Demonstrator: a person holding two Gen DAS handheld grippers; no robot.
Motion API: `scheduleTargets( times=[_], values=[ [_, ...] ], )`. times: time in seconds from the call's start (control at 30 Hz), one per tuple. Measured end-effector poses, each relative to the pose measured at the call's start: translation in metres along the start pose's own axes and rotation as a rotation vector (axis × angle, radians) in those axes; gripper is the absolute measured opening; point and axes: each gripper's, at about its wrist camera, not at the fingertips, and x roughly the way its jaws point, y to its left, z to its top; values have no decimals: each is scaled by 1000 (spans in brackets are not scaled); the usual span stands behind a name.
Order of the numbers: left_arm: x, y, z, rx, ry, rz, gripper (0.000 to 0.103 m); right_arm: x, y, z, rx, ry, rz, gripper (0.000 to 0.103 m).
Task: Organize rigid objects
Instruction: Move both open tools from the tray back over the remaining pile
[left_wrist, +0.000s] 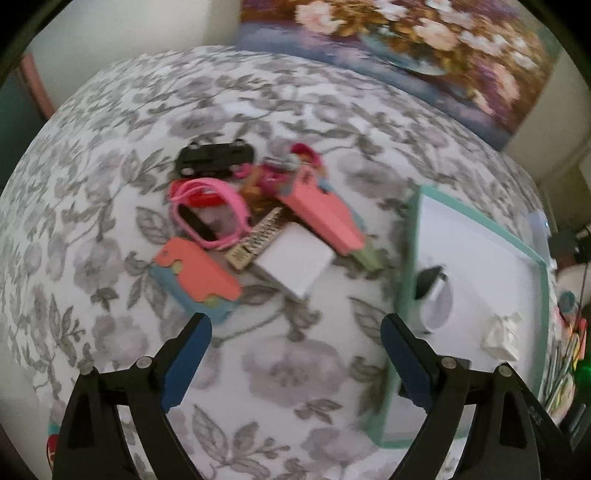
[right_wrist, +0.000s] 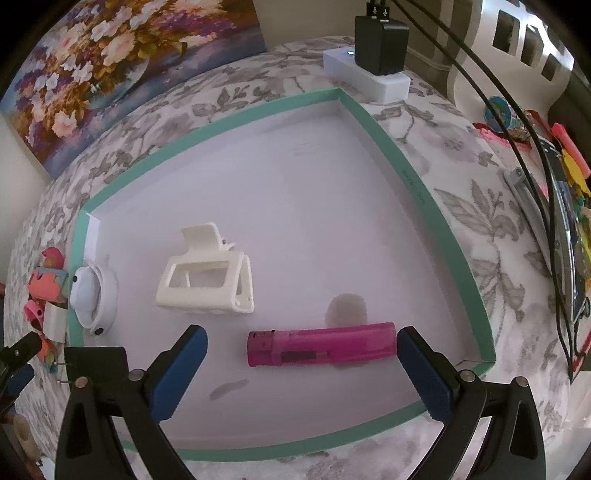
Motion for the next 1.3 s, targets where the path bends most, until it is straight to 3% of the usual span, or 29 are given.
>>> scheduleTargets(
  times=[0.27,0.47,0.7,0.97,1.2,1.3],
  values=[
    [-12,30,15,-73,-62,36,98,-31,13,5,-11,-107,11,103],
    [-29,55,31,-99,-139,77,98,-56,49,5,-65,-191,72,103],
    [-41,87,42,-152,-174,89,98,-65,103,-1,-158,-214,115,103],
    [-29,99,48,-176,-75,121,98,-69,166,1,-214,-174,167,103],
    [-20,105,58,-191,-72,68,98,-58,220,6,-265,-132,230,103],
    [-7,114,59,-185,-27,44,98,-43,236,4,-285,-100,222,103]
  ],
)
